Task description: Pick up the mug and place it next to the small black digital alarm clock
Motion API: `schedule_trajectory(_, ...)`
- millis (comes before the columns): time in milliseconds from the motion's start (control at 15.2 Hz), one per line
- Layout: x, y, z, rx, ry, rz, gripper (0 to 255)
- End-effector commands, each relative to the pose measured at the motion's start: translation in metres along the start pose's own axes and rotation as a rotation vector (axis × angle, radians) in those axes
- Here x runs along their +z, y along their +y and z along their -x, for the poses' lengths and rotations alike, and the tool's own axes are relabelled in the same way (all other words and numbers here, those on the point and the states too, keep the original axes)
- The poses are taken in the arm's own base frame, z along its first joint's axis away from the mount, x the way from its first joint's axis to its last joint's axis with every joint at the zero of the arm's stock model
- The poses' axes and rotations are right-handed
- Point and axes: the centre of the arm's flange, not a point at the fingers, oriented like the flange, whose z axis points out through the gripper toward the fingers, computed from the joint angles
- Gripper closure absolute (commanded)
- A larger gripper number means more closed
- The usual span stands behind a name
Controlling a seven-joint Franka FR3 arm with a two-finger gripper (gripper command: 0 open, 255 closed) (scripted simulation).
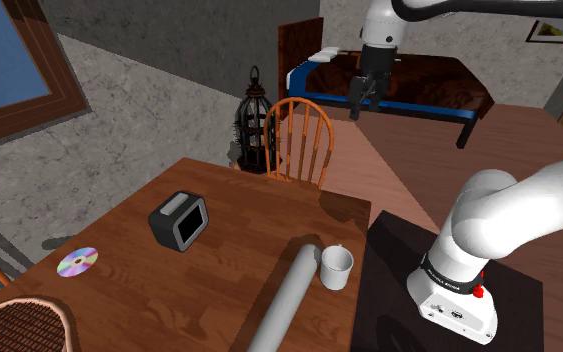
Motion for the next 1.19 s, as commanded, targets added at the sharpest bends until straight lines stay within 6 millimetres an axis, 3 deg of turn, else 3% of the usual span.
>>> schedule_trajectory(0,0.0,0.0,0.0,0.0,0.0,0.0,0)
schedule_trajectory(1122,0.186,-0.122,0.053,0.045,-0.023,0.056,0)
